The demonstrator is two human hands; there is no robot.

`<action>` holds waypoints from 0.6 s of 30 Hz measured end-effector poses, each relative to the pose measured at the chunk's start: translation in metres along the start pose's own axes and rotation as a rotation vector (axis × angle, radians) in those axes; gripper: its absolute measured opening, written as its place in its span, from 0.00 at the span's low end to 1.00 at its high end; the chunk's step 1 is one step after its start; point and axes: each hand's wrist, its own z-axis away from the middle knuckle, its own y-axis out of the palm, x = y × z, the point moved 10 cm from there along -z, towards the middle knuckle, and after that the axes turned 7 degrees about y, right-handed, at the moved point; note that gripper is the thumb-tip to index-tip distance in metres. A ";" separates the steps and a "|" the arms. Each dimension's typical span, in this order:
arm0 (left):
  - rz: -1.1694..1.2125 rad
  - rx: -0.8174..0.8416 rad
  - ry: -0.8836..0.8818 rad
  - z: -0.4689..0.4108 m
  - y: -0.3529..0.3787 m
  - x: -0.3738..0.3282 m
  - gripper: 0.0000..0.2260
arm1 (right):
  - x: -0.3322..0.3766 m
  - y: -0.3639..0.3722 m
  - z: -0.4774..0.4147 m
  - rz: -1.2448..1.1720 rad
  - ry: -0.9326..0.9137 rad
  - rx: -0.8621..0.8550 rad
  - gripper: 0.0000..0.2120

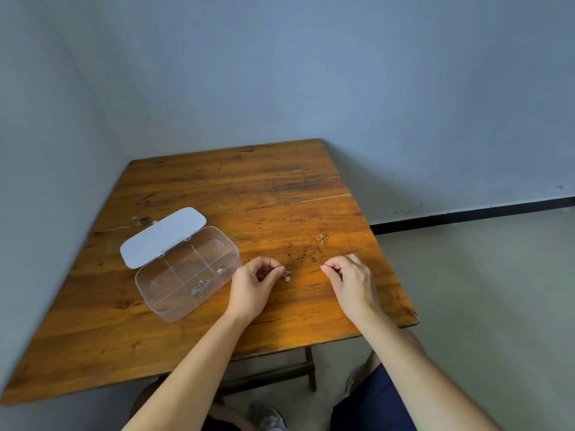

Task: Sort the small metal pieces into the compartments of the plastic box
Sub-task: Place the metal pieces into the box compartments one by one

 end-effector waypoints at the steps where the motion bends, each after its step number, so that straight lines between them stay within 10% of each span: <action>1: 0.039 -0.017 -0.015 0.003 -0.006 0.000 0.01 | 0.000 0.000 -0.001 0.001 0.007 0.009 0.04; 18: 0.114 -0.408 0.015 -0.016 -0.186 -0.040 0.02 | 0.108 0.061 -0.014 -0.210 -0.038 0.181 0.07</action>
